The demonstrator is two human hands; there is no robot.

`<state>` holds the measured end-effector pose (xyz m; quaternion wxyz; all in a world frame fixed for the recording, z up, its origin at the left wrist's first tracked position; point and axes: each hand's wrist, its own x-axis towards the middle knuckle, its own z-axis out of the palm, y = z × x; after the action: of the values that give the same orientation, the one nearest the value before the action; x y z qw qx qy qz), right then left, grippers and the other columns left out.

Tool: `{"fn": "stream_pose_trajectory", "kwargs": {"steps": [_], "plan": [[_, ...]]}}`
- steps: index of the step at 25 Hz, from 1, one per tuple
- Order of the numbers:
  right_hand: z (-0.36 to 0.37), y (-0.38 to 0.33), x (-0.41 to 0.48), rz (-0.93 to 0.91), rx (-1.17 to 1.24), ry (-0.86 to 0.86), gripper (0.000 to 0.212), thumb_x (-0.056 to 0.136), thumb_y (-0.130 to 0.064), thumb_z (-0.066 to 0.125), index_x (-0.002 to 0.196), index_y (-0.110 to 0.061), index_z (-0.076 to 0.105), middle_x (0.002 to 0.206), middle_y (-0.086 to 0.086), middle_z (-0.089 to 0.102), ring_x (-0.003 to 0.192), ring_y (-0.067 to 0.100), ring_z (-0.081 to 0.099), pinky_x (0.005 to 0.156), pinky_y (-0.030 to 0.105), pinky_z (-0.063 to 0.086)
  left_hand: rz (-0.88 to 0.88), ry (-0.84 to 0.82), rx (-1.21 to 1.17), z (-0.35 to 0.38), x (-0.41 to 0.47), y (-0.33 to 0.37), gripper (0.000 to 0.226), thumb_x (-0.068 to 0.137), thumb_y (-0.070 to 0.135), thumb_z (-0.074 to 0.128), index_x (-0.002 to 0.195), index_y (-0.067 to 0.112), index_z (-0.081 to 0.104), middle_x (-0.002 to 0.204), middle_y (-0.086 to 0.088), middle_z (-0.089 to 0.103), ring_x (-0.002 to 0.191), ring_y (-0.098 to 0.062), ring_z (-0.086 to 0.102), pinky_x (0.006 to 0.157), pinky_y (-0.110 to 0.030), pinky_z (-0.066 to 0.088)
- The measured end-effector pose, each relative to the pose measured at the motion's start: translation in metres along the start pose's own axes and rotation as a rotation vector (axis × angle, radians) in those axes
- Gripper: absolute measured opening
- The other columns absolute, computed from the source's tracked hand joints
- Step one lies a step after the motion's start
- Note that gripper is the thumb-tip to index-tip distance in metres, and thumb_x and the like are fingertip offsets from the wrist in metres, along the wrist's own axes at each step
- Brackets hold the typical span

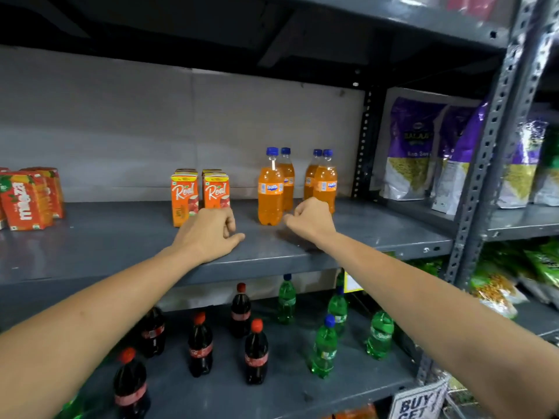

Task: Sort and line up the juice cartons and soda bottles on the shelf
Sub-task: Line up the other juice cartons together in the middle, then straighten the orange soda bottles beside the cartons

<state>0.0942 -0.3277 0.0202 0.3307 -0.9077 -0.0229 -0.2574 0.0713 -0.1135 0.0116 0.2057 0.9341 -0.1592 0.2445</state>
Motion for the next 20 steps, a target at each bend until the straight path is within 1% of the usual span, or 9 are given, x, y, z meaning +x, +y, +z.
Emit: {"fn": "stream_pose_trajectory", "kwargs": {"steps": [1,3,5,6,8,10,12,14,20], "plan": [[-0.011,0.014,0.003,0.013,-0.023,0.033,0.042,0.077,-0.018,0.063,0.041,-0.017,0.041,0.044,-0.001,0.042,0.048,0.014,0.045,0.054,0.025,0.039,0.004,-0.006,-0.002,0.008,0.006,0.01,0.023,0.081,0.037,0.07,0.088,0.019,0.058,0.079,0.004,0.064,0.081,-0.018,0.064,0.071,-0.036,0.054],[-0.03,0.043,0.014,0.061,-0.025,0.107,0.039,0.076,-0.021,0.063,0.045,-0.016,0.042,0.047,-0.002,0.043,0.053,0.018,0.049,0.053,0.024,0.036,-0.041,0.014,-0.023,0.024,0.022,0.023,0.042,0.079,0.042,0.07,0.108,0.015,0.056,0.1,-0.001,0.066,0.095,-0.022,0.063,0.078,-0.038,0.054],[-0.042,0.065,0.028,0.109,0.031,0.147,0.024,0.077,-0.024,0.064,0.061,-0.013,0.049,0.056,-0.003,0.047,0.065,0.018,0.053,0.05,0.024,0.036,-0.13,0.011,-0.043,0.039,0.04,0.031,0.064,0.077,0.051,0.069,0.124,0.011,0.049,0.117,-0.007,0.063,0.106,-0.026,0.061,0.082,-0.039,0.053],[-0.043,0.071,0.035,0.138,0.087,0.142,0.021,0.077,-0.026,0.066,0.076,-0.012,0.052,0.064,-0.003,0.05,0.072,0.017,0.054,0.052,0.024,0.039,-0.182,-0.014,-0.024,0.044,0.049,0.034,0.071,0.077,0.056,0.067,0.128,0.011,0.045,0.121,-0.008,0.062,0.109,-0.027,0.06,0.082,-0.04,0.053],[-0.041,0.079,0.048,0.198,0.195,0.071,0.042,0.077,-0.031,0.069,0.105,-0.01,0.047,0.084,0.0,0.054,0.084,0.017,0.056,0.066,0.029,0.051,-0.261,-0.06,-0.006,0.055,0.062,0.041,0.072,0.076,0.06,0.065,0.128,0.013,0.046,0.124,-0.007,0.062,0.111,-0.028,0.06,0.083,-0.041,0.053],[-0.037,0.082,0.059,0.237,0.23,-0.002,0.059,0.076,-0.034,0.071,0.12,-0.011,0.039,0.1,0.005,0.054,0.09,0.022,0.059,0.073,0.034,0.055,-0.314,-0.038,-0.094,0.063,0.071,0.045,0.062,0.078,0.055,0.066,0.122,0.014,0.051,0.123,-0.008,0.064,0.11,-0.028,0.06,0.086,-0.042,0.052],[-0.036,0.083,0.065,0.271,0.238,-0.064,0.062,0.077,-0.034,0.07,0.125,-0.012,0.037,0.108,0.011,0.057,0.077,0.02,0.06,0.058,0.028,0.049,-0.361,0.007,-0.162,0.071,0.079,0.05,0.058,0.078,0.05,0.07,0.119,0.012,0.054,0.122,-0.01,0.064,0.11,-0.029,0.06,0.087,-0.043,0.052],[-0.037,0.084,0.069,0.274,0.252,-0.108,0.056,0.08,-0.033,0.069,0.125,-0.012,0.042,0.107,0.011,0.059,0.061,0.014,0.055,0.05,0.023,0.04,-0.38,0.021,-0.153,0.077,0.084,0.057,0.06,0.075,0.051,0.071,0.118,0.013,0.054,0.12,-0.01,0.064,0.11,-0.029,0.06,0.088,-0.045,0.052],[-0.036,0.095,0.073,0.218,0.322,-0.16,0.055,0.081,-0.031,0.071,0.127,-0.014,0.047,0.106,0.005,0.057,0.058,0.011,0.054,0.049,0.02,0.039,-0.359,-0.021,-0.143,0.094,0.107,0.083,0.061,0.074,0.055,0.071,0.12,0.017,0.057,0.121,-0.009,0.064,0.112,-0.028,0.059,0.082,-0.04,0.049]]}}
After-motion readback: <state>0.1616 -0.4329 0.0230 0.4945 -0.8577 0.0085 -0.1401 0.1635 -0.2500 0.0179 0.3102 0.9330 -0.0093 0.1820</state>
